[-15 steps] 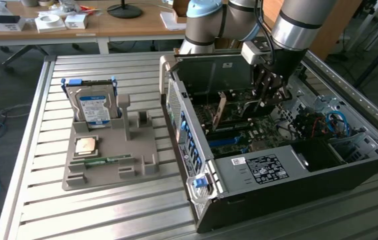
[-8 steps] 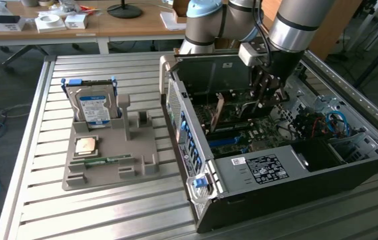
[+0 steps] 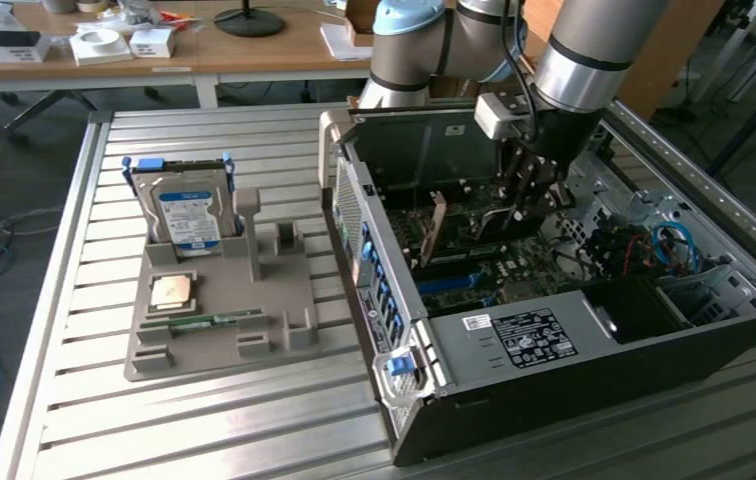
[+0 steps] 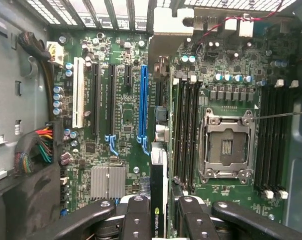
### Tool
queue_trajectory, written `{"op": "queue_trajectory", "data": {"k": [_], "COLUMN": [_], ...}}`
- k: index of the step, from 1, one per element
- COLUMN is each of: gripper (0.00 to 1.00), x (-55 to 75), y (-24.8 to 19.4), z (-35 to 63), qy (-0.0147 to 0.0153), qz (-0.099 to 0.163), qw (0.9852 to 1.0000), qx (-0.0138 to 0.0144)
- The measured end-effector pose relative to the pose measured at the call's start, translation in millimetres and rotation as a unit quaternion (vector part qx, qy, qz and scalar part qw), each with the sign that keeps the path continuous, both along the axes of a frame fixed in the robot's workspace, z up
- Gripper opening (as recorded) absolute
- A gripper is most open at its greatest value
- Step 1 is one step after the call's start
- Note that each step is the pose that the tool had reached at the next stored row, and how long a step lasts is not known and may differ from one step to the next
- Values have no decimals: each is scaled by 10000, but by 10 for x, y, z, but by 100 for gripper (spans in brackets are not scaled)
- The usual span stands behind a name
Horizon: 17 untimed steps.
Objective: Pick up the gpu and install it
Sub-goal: 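Insert the gpu into the slot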
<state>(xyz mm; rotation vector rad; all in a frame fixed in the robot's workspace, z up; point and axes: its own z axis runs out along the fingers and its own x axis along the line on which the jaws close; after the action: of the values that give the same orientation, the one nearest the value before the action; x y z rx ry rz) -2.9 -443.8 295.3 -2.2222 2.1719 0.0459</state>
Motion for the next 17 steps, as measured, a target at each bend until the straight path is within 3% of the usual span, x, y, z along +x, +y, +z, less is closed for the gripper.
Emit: {"op": "queue_trajectory", "data": {"k": [17], "gripper": [26], "x": [-14], "y": [0], "z": [-95], "qy": [-8], "qz": [-78], "qw": [10000], "qx": [1]}}
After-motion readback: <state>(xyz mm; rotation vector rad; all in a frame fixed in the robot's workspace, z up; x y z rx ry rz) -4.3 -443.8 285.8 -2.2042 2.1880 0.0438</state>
